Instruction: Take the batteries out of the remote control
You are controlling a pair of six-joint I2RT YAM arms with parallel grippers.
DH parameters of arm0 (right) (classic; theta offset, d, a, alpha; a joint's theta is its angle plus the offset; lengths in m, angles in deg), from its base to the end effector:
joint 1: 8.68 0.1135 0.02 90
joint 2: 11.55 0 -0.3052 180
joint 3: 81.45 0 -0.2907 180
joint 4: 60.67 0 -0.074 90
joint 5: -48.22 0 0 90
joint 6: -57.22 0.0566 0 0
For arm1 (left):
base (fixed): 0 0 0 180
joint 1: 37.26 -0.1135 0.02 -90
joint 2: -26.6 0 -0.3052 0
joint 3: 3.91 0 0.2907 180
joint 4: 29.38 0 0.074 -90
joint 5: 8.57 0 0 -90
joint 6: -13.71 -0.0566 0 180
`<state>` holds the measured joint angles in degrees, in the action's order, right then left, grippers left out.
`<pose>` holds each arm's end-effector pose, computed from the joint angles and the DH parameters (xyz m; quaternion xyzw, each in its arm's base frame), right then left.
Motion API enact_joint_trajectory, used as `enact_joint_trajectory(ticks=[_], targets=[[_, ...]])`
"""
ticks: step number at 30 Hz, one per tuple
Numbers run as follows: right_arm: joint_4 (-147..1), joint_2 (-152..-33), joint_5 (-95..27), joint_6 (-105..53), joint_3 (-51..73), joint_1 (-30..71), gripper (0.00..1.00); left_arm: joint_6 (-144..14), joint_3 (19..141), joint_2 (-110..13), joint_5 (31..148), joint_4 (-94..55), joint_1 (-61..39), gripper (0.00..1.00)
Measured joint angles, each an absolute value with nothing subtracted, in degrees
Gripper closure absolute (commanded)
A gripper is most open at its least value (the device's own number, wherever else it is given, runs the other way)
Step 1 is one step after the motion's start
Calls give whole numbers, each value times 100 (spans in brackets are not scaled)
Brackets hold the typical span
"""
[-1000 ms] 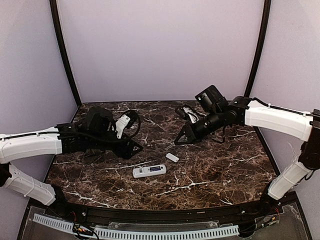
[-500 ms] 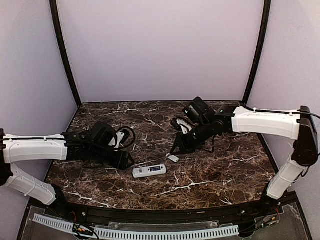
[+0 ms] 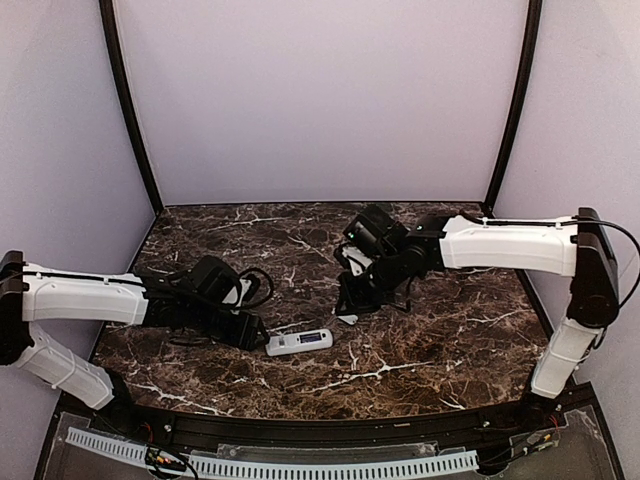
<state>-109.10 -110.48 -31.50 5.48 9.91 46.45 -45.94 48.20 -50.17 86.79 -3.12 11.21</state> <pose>0.2323 0.3510 0.2522 -0.1646 0.9452 0.2546 0.1214 0.1926 -0.2255 0.1881 0.1637 0.9272 -0.2462 0.2302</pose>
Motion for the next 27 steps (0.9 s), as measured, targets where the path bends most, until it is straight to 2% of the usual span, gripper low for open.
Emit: enact_joint_trajectory(ticks=[27], targets=[[-10892, -11509, -3163, 430, 867, 4645, 100, -4539, 4838, -5990, 9210, -736, 1121, 41]])
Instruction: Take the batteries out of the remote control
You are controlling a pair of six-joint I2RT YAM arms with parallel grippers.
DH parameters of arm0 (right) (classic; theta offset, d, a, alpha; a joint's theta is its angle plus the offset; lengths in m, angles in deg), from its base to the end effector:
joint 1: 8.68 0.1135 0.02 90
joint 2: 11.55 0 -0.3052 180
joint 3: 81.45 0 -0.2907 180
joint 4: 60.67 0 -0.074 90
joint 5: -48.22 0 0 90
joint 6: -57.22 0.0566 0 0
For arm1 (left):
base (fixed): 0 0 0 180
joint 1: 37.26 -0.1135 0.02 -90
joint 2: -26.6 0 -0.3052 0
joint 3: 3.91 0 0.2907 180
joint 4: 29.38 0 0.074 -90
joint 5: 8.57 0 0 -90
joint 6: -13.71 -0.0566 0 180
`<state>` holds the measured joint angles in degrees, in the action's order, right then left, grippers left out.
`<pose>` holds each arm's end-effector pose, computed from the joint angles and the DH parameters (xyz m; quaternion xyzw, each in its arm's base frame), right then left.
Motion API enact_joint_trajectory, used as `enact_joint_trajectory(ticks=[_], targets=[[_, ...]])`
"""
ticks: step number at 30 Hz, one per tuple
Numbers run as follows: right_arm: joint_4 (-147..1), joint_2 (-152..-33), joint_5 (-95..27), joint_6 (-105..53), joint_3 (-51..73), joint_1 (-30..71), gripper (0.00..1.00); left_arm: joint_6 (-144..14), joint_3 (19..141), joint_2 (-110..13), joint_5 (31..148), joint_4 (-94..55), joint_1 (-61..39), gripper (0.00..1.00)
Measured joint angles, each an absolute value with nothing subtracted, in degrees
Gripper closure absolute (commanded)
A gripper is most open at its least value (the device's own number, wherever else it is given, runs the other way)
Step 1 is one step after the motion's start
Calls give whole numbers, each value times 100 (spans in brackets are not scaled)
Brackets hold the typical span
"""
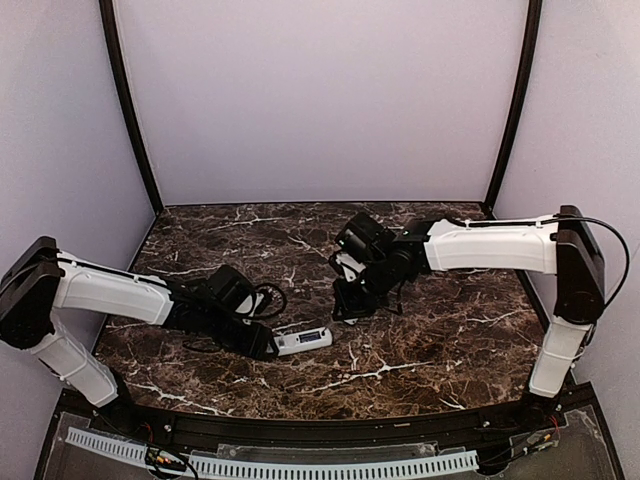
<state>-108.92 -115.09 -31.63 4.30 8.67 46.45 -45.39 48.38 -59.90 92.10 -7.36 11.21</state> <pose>0.2405 0.3626 0.2271 -0.1728 0.9510 0.2337 0.1058 0.2002 -0.2419 0.1469 0.1722 0.9374 -0.2531 0.1657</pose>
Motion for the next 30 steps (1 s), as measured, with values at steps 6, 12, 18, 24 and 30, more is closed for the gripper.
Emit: enact_joint_trajectory(ticks=[6, 12, 18, 24, 30], targets=[[-10918, -11509, -3255, 351, 703, 4645, 100, -4570, 5002, -6136, 9180, -786, 1121, 41], [-10938, -11507, -3285, 325, 639, 4645, 100, -4607, 5174, -6396, 9167, -944, 1121, 41], [-10949, -11507, -3277, 327, 639, 4645, 100, -4633, 5216, -6469, 9151, -1022, 1110, 42], [-10949, -11509, -3255, 327, 639, 4645, 100, -4694, 5312, -6584, 9145, -1081, 1110, 42], [-11012, -11516, -3264, 327, 639, 4645, 100, -4718, 5341, -6646, 9145, -1184, 1110, 42]])
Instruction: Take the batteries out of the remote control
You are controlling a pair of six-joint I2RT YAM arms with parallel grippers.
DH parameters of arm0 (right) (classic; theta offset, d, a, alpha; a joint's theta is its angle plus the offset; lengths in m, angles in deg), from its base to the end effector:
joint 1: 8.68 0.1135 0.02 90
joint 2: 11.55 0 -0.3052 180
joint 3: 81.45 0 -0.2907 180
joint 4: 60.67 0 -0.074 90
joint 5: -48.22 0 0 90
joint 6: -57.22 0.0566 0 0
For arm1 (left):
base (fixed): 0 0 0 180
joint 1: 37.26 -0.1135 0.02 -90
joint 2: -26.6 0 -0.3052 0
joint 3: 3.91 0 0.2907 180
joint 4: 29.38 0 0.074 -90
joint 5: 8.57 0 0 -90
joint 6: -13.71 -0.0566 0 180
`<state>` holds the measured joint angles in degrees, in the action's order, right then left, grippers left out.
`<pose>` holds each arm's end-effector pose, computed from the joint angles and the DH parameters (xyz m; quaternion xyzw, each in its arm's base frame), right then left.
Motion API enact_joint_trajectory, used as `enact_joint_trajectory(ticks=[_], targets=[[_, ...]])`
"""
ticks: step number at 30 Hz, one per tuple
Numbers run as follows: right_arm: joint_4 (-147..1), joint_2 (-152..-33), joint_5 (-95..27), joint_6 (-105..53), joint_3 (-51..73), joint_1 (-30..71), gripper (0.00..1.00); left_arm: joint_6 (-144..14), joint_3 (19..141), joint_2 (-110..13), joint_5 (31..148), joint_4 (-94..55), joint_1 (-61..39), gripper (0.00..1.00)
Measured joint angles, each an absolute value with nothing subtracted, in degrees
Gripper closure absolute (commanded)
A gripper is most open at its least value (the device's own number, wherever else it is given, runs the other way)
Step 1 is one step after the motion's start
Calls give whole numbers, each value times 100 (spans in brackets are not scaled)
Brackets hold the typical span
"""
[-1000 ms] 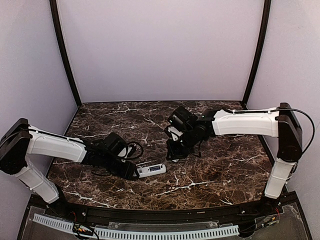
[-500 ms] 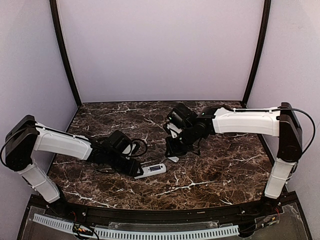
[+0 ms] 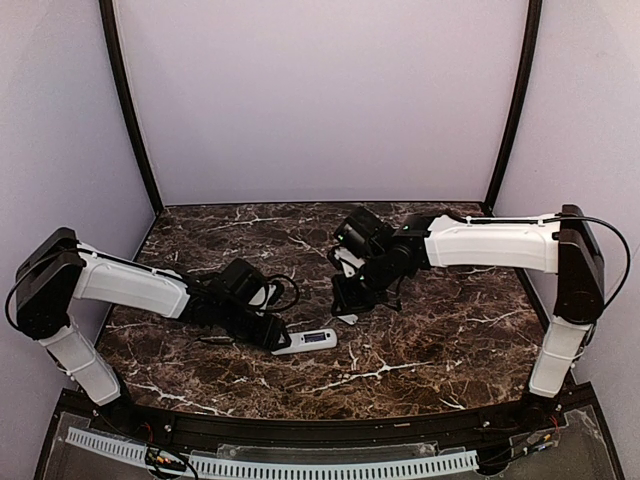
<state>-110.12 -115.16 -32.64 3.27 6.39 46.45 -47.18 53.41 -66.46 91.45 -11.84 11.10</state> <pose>0.2441 0.3661 0.2389 -0.1797 0.9482 0.2329 0.1202 0.2251 -0.2680 0.1445 0.1852 0.9276 -0.2610 0.1929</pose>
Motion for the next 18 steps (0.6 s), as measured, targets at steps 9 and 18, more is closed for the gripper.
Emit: enact_joint_trajectory(ticks=[9, 18], targets=[[-11231, -11507, -3399, 356, 663, 4645, 100, -4651, 5365, -6650, 9147, -1182, 1112, 35], [-11290, -11494, -3410, 395, 692, 4645, 100, -4425, 5338, -6427, 9154, -979, 1152, 37]])
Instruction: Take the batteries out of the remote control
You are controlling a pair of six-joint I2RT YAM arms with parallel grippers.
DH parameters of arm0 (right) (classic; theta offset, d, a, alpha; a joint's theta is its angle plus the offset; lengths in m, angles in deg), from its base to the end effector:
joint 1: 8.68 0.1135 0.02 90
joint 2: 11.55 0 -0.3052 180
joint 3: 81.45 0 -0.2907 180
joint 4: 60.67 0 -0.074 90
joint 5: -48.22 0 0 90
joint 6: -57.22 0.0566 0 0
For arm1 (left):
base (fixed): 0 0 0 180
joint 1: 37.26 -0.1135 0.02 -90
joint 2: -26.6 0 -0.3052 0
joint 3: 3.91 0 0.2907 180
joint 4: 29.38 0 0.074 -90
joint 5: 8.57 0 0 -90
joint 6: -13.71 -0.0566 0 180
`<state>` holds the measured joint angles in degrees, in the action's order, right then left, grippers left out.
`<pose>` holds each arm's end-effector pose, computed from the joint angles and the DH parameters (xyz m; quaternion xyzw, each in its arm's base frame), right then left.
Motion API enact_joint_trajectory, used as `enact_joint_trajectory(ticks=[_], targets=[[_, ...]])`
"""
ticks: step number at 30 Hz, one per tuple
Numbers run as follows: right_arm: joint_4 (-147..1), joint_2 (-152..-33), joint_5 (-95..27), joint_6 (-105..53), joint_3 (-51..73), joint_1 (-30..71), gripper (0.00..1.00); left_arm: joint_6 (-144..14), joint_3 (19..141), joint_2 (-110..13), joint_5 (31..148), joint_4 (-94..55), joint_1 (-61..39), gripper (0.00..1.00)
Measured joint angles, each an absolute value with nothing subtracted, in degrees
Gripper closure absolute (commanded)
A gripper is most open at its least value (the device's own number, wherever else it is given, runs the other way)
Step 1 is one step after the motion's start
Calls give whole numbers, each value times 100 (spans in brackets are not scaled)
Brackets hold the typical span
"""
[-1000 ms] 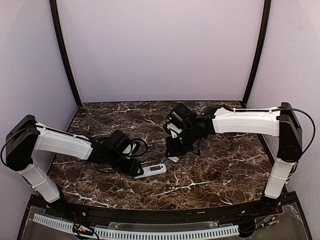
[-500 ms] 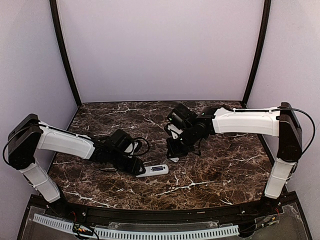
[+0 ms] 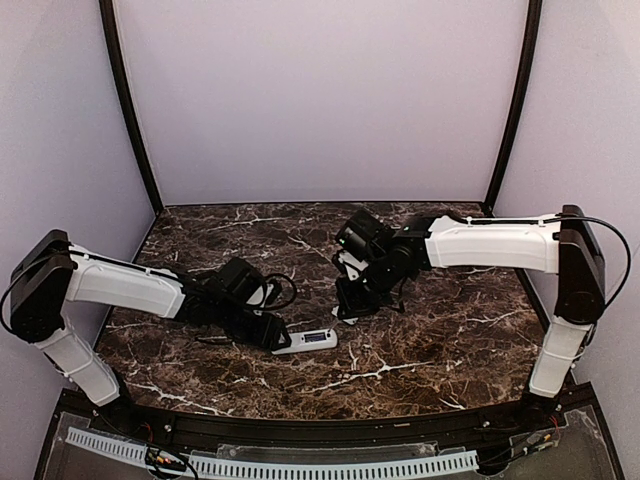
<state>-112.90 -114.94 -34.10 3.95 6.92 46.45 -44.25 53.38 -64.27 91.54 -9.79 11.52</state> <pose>0.2410 0.3590 0.2342 -0.1703 0.9572 0.2067 0.1093 0.2196 -0.2657 0.1540 0.1651 0.9310 -0.2676 0.1854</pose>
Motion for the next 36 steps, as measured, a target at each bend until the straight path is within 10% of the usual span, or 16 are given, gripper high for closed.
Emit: enact_joint_trajectory(ticks=[36], targets=[[-11264, -11619, -3281, 432, 587, 4645, 100, -4399, 5371, -6574, 9038, -891, 1292, 44]])
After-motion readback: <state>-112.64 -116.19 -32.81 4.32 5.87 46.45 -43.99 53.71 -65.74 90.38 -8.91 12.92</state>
